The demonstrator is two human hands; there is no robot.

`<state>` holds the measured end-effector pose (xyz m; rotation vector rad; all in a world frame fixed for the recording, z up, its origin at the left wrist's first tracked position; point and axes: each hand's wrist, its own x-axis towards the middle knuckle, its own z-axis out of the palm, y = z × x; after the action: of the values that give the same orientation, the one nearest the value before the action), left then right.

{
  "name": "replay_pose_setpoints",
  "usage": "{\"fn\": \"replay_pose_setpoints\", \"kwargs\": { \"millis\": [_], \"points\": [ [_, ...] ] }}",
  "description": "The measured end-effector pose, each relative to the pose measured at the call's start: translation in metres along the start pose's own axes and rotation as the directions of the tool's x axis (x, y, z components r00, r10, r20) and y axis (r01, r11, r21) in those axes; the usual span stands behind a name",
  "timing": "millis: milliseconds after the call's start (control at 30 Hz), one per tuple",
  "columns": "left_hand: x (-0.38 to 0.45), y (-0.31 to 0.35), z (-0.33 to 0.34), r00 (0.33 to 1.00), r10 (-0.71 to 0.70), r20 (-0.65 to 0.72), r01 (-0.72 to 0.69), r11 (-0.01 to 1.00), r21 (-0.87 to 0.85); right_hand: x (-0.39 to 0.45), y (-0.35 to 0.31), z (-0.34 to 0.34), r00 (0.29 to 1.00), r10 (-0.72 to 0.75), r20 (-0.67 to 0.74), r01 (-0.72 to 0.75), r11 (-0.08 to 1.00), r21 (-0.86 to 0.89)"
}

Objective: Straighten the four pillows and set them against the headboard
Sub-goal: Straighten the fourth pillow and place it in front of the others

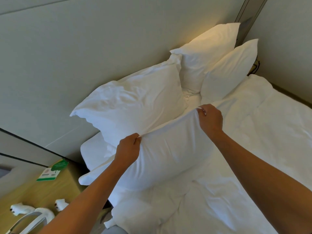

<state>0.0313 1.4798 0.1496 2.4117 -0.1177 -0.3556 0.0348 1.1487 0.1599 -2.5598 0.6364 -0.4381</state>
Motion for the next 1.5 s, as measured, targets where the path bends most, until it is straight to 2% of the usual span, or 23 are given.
{"fn": "replay_pose_setpoints", "kwargs": {
  "millis": [200, 333, 533, 667, 833, 1100, 1300, 1400, 1500],
  "points": [
    [0.057, 0.012, -0.016, 0.999, -0.045, -0.009, 0.044, 0.997, -0.061, 0.074, -0.028, 0.015, 0.999, -0.045, -0.014, 0.045, 0.999, 0.008],
    [0.087, 0.015, -0.006, 0.999, -0.040, 0.000, 0.040, 0.999, -0.036, 0.098, -0.028, 0.027, 1.000, 0.018, 0.005, -0.017, 0.999, -0.031],
    [0.078, 0.001, 0.045, 0.981, -0.059, 0.183, 0.051, 0.998, 0.048, 0.068, 0.019, 0.058, 0.968, 0.178, 0.178, -0.159, 0.981, -0.113],
    [0.060, 0.015, 0.069, 0.963, -0.021, 0.268, 0.010, 0.999, 0.043, 0.055, 0.051, 0.048, 0.946, 0.263, 0.188, -0.239, 0.960, -0.143],
    [0.056, 0.028, 0.070, 0.952, 0.008, 0.306, -0.017, 0.999, 0.029, 0.053, 0.069, 0.025, 0.964, 0.224, 0.145, -0.196, 0.963, -0.187],
    [0.071, 0.007, 0.061, 0.960, -0.141, 0.244, 0.145, 0.989, 0.004, 0.059, 0.044, 0.050, 0.970, 0.148, 0.193, -0.118, 0.981, -0.157],
    [0.123, 0.007, 0.034, 0.954, -0.202, 0.221, 0.210, 0.978, -0.011, 0.099, 0.004, 0.076, 0.951, 0.157, 0.265, -0.079, 0.956, -0.281],
    [0.153, 0.007, 0.022, 0.961, -0.182, 0.207, 0.170, 0.983, 0.076, 0.105, -0.016, 0.090, 0.952, 0.162, 0.259, -0.126, 0.980, -0.151],
    [0.171, 0.005, 0.023, 0.966, -0.158, 0.206, 0.126, 0.979, 0.161, 0.070, -0.019, 0.113, 0.952, 0.150, 0.266, -0.152, 0.988, -0.013]
  ]
}}
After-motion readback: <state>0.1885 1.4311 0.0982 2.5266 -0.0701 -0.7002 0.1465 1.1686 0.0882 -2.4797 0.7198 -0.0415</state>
